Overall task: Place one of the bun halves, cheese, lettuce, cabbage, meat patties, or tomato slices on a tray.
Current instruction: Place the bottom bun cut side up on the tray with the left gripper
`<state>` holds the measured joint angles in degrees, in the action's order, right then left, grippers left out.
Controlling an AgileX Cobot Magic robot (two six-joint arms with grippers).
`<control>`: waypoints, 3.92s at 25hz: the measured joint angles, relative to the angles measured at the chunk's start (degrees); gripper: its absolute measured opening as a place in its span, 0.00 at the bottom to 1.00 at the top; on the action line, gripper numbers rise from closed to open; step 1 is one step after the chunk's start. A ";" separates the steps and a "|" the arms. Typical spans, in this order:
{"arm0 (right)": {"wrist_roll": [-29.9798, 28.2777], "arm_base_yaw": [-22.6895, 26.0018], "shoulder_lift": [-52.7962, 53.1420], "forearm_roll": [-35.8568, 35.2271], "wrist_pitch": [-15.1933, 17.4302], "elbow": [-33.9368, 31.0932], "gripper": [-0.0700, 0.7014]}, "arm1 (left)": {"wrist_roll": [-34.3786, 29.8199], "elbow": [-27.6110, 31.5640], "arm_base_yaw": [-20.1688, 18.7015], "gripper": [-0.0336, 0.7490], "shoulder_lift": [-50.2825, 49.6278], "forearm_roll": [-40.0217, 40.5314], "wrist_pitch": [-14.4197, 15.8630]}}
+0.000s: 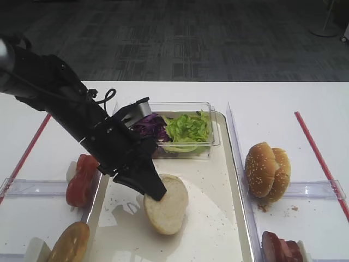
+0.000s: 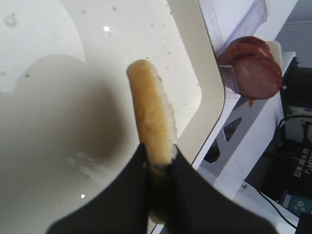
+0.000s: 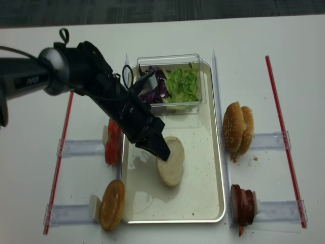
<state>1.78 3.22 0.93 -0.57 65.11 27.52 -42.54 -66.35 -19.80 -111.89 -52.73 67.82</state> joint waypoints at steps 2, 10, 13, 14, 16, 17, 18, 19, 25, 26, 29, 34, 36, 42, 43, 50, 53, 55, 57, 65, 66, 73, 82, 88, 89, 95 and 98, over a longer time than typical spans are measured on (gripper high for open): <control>0.00 0.00 0.00 0.00 0.00 0.00 0.81 | 0.00 0.00 0.00 0.08 -0.93 -0.10 -0.09; 0.00 0.00 0.00 0.00 0.00 0.00 0.81 | -0.22 0.00 0.00 0.08 -3.00 -0.23 -0.37; 0.00 0.00 0.00 0.00 0.00 0.00 0.81 | -0.22 0.00 0.00 0.08 -3.83 -0.33 -0.36; 0.00 0.00 0.00 0.00 0.00 0.00 0.81 | -0.35 0.00 0.00 0.08 -3.82 -0.44 -0.36; 0.00 0.00 0.00 0.00 0.00 0.00 0.81 | -0.47 0.00 0.00 0.08 -3.82 -0.44 -0.36; 0.00 0.00 0.00 0.00 0.00 0.00 0.81 | -0.47 0.00 0.00 0.08 -3.82 -0.44 -0.36; 0.00 0.00 0.00 0.00 0.00 0.00 0.81 | -0.59 0.00 0.00 0.07 -3.82 -0.44 -0.36; 0.00 0.00 0.00 0.00 0.00 0.00 0.81 | -0.71 0.00 0.00 0.07 -3.82 -0.44 -0.36; 0.00 0.00 0.00 0.00 0.00 0.00 0.81 | -0.80 0.00 2.34 0.07 -3.82 -0.44 -0.36; 0.00 0.00 0.00 0.00 0.00 0.00 0.81 | -0.80 0.00 2.87 0.07 -3.82 -0.44 -0.36; 0.00 0.00 0.00 0.00 0.00 0.00 0.81 | -0.82 0.00 3.46 0.07 -3.85 -0.55 -0.36; 0.00 0.00 0.00 0.00 0.00 0.00 0.81 | -0.82 0.00 3.46 0.07 -3.85 -1.10 -0.36; 0.00 0.00 0.00 0.00 0.00 0.00 0.81 | -0.82 0.00 3.46 0.07 -3.85 -1.14 -0.36; 0.00 0.00 0.00 0.00 0.00 0.00 0.81 | -0.82 0.00 3.46 0.07 -3.85 -1.36 -0.40; 0.00 0.00 0.00 0.00 0.00 0.00 0.81 | -0.82 0.00 3.46 0.07 -3.85 -1.36 -0.40; 0.00 0.00 0.00 0.00 0.00 0.00 0.81 | -0.60 0.00 3.46 0.07 -3.85 -1.36 -0.40; 0.00 0.00 0.00 0.00 0.00 0.00 0.81 | -0.39 0.00 3.46 0.07 -3.85 -1.36 -0.40; 0.00 0.00 0.00 0.00 0.00 0.00 0.81 | -0.41 0.00 3.46 0.07 -3.85 -1.36 -0.40; 0.00 0.00 0.00 0.00 0.00 0.00 0.81 | -0.41 0.00 3.46 0.07 -3.85 -0.84 -0.40; 0.00 0.00 0.00 0.00 0.00 0.00 0.81 | 0.21 0.00 3.46 0.13 -3.85 -0.01 -0.40; 0.00 0.00 0.00 0.00 0.00 0.00 0.81 | 0.21 0.00 3.46 0.15 -3.85 -0.01 -0.40; 0.00 0.00 0.00 0.00 0.00 0.00 0.81 | 0.40 0.00 3.46 0.26 -3.85 0.08 -0.40; 0.00 0.00 0.00 0.00 0.00 0.00 0.81 | 3.09 -2.98 3.46 0.32 -3.85 1.50 -0.40; 0.00 0.00 0.00 0.00 0.00 0.00 0.81 | 3.87 -3.08 3.46 0.33 -3.85 2.30 -0.40; 0.00 0.00 0.00 0.00 0.00 0.00 0.81 | 3.96 -3.08 3.46 0.33 -3.85 2.52 -0.40; 0.00 0.00 0.00 0.00 0.00 0.00 0.81 | 4.70 -3.08 3.46 0.33 -3.85 3.10 -0.40; 0.00 0.00 0.00 0.00 0.00 0.00 0.81 | 5.05 -3.08 3.46 0.33 -3.85 3.14 -0.40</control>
<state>1.78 3.22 0.93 -0.57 65.11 27.52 -37.50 -69.42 -16.34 -115.73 -49.59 67.42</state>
